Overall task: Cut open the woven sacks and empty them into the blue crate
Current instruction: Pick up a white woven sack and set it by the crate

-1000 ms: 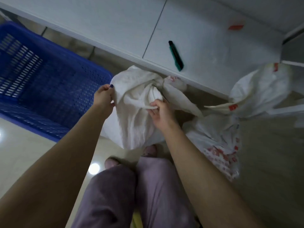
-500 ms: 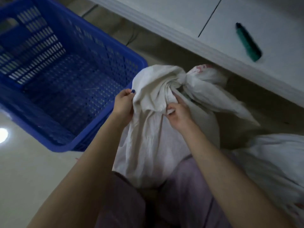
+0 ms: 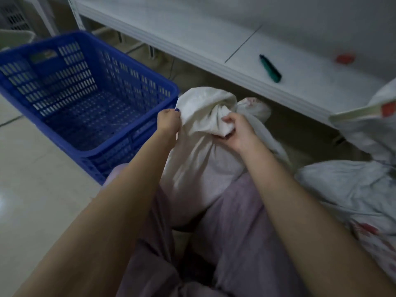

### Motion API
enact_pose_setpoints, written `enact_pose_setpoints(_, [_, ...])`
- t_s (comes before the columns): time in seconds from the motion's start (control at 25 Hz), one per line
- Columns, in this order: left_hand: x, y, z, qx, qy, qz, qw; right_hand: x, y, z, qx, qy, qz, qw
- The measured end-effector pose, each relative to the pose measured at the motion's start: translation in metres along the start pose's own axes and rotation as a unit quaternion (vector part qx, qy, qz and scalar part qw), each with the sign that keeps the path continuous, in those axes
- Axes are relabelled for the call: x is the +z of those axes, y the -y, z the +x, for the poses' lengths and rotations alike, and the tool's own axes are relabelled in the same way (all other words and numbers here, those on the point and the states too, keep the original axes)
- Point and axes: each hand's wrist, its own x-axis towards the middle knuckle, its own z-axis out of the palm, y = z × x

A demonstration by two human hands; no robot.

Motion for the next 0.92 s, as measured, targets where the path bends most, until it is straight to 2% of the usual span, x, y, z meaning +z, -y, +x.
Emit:
enact_pose_setpoints(0.16, [0.005, -0.005, -0.023, 0.008, -0.081, 0.042, 0.996, -0.004, 0.022, -0.02, 0.038, 0.07, -0.159, 0.984])
enact_pose_setpoints(0.28, [-0.001, -0.004, -0.033, 0.019, -0.071, 0.094, 0.993, 0.001, 0.012, -0.018, 0.067, 0.118, -0.256, 0.957])
enact_pose_setpoints(0.4, [-0.001, -0.001, -0.027, 0.024, -0.087, 0.21, 0.974, 0.007, 0.007, -0.015, 0.052, 0.136, -0.342, 0.928])
enact_pose_setpoints(0.48, [0.007, 0.004, -0.022, 0.074, -0.136, 0.343, 0.926, 0.004, 0.007, -0.008, 0.009, 0.143, -0.406, 0.903])
enact_pose_setpoints(0.52, [0.012, 0.003, -0.019, 0.148, -0.14, 0.389, 0.898, 0.001, 0.007, -0.004, -0.021, 0.144, -0.428, 0.892])
enact_pose_setpoints(0.6, [0.025, -0.003, -0.014, 0.292, -0.075, 0.432, 0.85, -0.005, 0.006, 0.004, -0.076, 0.155, -0.422, 0.89])
enact_pose_setpoints(0.64, [0.033, -0.007, -0.012, 0.325, -0.033, 0.459, 0.827, -0.008, 0.005, 0.008, -0.084, 0.167, -0.402, 0.896])
enact_pose_setpoints(0.72, [0.05, -0.01, -0.003, 0.322, 0.015, 0.528, 0.785, -0.014, 0.006, 0.008, -0.096, 0.194, -0.393, 0.894])
enact_pose_setpoints(0.76, [0.058, -0.01, 0.003, 0.308, 0.023, 0.559, 0.77, -0.015, 0.006, 0.008, -0.112, 0.2, -0.418, 0.879])
enact_pose_setpoints(0.84, [0.067, -0.012, 0.016, 0.262, 0.032, 0.603, 0.752, -0.016, 0.004, 0.009, -0.153, 0.212, -0.485, 0.835])
enact_pose_setpoints(0.92, [0.063, -0.015, 0.03, 0.2, 0.046, 0.638, 0.742, -0.015, 0.0, 0.01, -0.167, 0.246, -0.489, 0.82])
